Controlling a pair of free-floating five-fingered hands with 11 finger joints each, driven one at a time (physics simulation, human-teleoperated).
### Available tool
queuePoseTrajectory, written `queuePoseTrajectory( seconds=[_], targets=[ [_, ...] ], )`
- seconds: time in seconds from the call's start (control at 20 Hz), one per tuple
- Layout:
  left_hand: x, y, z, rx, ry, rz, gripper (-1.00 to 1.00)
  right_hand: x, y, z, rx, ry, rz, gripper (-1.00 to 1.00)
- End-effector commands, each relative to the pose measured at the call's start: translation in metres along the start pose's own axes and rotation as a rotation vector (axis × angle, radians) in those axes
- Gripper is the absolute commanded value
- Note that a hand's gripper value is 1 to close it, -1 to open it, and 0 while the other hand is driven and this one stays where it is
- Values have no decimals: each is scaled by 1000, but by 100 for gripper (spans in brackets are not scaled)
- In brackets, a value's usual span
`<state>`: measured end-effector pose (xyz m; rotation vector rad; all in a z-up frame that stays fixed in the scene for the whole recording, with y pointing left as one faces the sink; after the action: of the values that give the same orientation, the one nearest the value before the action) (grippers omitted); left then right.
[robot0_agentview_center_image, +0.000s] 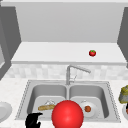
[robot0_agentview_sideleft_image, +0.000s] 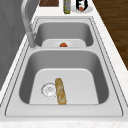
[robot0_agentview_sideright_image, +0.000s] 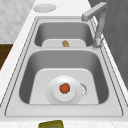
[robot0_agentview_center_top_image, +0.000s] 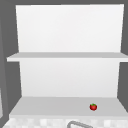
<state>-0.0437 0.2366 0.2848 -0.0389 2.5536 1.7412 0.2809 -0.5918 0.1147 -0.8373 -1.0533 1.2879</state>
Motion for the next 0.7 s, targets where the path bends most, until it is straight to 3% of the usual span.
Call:
queuePoseTrajectory(
  seconds=[0.0,0.65],
  targets=[
    [0,0,0,0,0,0,0,6,-14,5,-8,14,-87,100],
    [0,0,0,0,0,0,0,30,-57,22,29,-3,-122,100]
  ],
)
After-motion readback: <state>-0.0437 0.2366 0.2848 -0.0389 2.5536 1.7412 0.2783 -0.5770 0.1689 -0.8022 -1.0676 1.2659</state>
